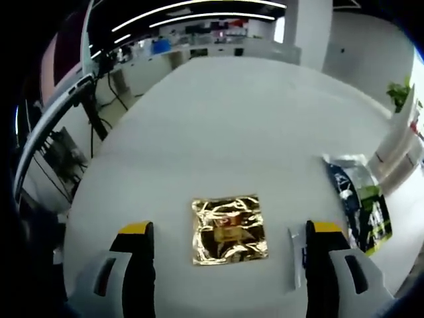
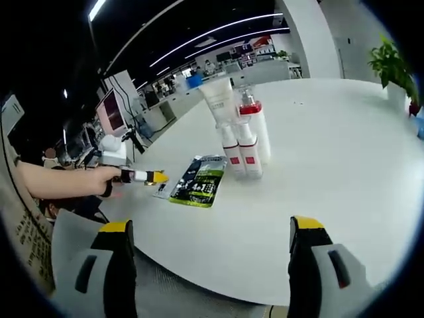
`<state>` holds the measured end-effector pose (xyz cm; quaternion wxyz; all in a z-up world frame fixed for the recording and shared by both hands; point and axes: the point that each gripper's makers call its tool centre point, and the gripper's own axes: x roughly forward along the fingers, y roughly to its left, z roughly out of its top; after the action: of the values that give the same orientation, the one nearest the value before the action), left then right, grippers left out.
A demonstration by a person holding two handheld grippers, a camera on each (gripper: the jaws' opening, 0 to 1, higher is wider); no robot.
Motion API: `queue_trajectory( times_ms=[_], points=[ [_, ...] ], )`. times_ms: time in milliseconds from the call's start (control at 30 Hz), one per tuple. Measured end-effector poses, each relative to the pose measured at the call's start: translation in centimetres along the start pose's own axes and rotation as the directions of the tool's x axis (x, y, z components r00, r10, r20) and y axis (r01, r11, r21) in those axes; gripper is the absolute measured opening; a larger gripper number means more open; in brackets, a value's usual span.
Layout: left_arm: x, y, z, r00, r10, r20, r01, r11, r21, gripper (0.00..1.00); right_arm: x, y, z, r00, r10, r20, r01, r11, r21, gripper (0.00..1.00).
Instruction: Arrange the skincare products in the storage area until every visible bottle or jar stands upright without overlapping.
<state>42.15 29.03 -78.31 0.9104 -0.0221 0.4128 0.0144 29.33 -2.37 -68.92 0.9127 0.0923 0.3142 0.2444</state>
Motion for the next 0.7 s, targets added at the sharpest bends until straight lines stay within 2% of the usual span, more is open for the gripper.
queue_trajectory(
  times_ms=[400,600,700],
  points=[
    [0.1,0.7,0.2,0.999,0.019,0.026,-0.019,1.000,-0.002,0.83,0.0,-0.1,0.1,1.000,-0.006,0.002,0.006,1.000,0.004,0.98],
    [-0.1,1.1,0.5,0.998,0.023,0.052,-0.023,1.000,-0.001,0.67,0.0,-0.1,0.0,1.000,-0.007,0.000,0.007,1.000,0.004,0.98],
    [0.3,1.2,0.2,0.999,0.018,0.050,-0.019,1.000,0.008,0.50,0.0,-0.1,0.0,1.000,-0.006,-0.001,0.006,1.000,0.003,0.98]
  ],
)
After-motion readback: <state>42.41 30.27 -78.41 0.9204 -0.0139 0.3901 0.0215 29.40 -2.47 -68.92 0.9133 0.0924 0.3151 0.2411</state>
